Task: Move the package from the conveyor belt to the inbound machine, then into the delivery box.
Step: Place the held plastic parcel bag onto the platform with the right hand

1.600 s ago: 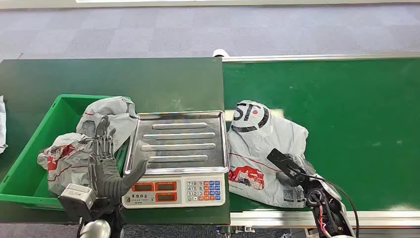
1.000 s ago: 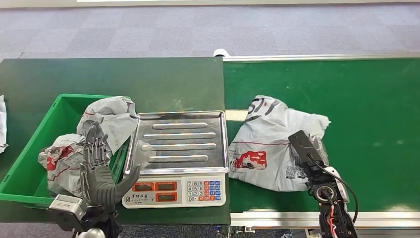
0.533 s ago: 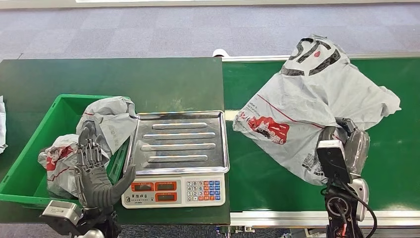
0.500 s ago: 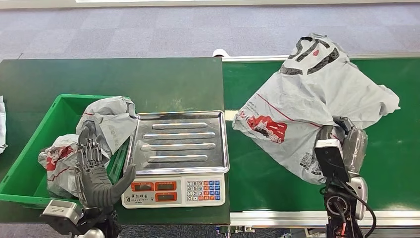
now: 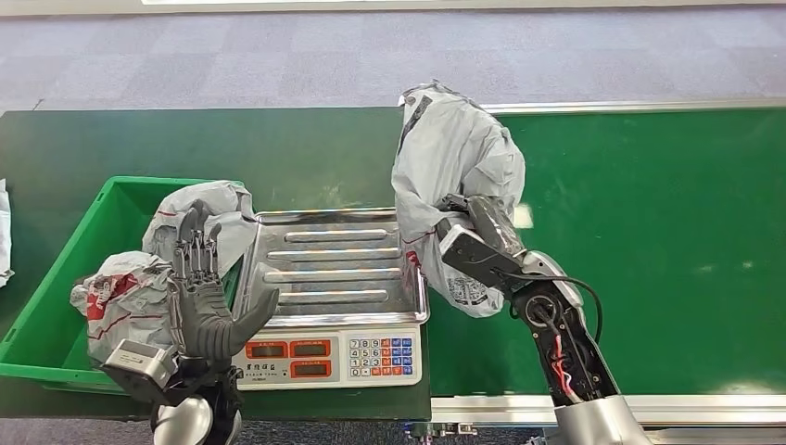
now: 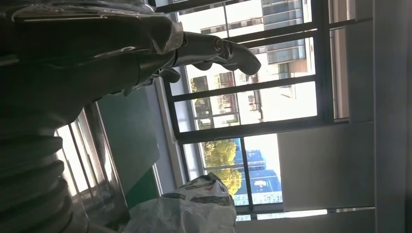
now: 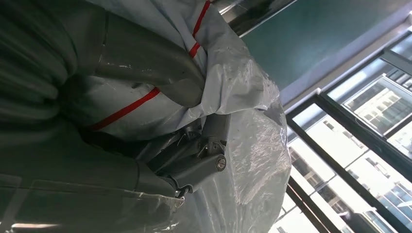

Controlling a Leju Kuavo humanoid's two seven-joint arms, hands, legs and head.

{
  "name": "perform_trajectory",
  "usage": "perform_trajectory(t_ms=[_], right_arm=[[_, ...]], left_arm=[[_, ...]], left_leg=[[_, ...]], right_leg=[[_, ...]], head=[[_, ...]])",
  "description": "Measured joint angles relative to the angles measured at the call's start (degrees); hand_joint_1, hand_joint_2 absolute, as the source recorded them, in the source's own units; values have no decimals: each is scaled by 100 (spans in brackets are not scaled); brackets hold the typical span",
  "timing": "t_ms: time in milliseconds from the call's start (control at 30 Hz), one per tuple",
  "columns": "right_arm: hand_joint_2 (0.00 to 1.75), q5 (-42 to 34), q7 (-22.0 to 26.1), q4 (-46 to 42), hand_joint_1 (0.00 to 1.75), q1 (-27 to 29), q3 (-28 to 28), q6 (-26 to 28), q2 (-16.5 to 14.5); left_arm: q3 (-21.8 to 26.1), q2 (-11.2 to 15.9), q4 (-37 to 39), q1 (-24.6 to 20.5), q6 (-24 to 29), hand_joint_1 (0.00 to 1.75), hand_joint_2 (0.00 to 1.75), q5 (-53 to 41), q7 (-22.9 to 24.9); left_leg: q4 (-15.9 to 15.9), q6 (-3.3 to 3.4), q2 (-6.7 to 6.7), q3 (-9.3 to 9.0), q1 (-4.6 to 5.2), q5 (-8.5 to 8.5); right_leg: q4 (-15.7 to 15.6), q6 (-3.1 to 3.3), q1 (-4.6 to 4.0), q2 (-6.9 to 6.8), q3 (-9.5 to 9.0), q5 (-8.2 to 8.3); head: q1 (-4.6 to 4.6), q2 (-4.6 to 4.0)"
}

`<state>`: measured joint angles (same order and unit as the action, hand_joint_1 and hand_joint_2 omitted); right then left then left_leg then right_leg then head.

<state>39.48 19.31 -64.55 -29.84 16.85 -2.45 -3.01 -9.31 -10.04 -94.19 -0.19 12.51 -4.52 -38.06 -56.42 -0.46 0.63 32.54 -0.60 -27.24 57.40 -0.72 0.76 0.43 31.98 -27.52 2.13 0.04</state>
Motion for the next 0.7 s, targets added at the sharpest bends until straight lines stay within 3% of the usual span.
perform_trajectory(t_ms=[167, 300, 400, 600, 700], right_arm=[[175, 147, 296, 648, 175, -223, 426, -148, -242], [175, 360, 307, 874, 175, -247, 815, 288, -497], [175, 726, -321, 553, 175, -228, 896, 727, -523], [175, 1789, -1914, -915, 175, 19, 642, 1682, -490], [175, 1755, -2222, -1539, 175, 188, 381, 2104, -488]], left_arm=[[-49, -4, 87, -75, 9, 0, 175, -25, 62], [-74, -29, 90, -97, 103, 0, 175, -25, 88], [-63, -38, 74, -88, 200, 0, 175, -13, 94], [-40, -73, -30, -11, 366, 0, 175, -15, 95], [-33, -81, -82, 15, 423, 0, 175, -21, 108]], left_leg=[[0, 0, -8, 2, 0, -1], [0, -1, -4, 2, -3, 0], [0, -1, -5, 3, -2, 0], [0, 0, -2, 7, 1, -1], [-1, 0, -2, 8, 1, -1]], right_leg=[[0, 0, 0, 8, 3, 0], [0, 1, -2, 5, 6, 0], [0, 1, -2, 5, 7, 0], [-1, 0, 2, 4, 9, 0], [-1, 0, 2, 4, 12, 0]], head=[[0, 0], [1, 0], [1, 0], [-1, 0], [0, 0]])
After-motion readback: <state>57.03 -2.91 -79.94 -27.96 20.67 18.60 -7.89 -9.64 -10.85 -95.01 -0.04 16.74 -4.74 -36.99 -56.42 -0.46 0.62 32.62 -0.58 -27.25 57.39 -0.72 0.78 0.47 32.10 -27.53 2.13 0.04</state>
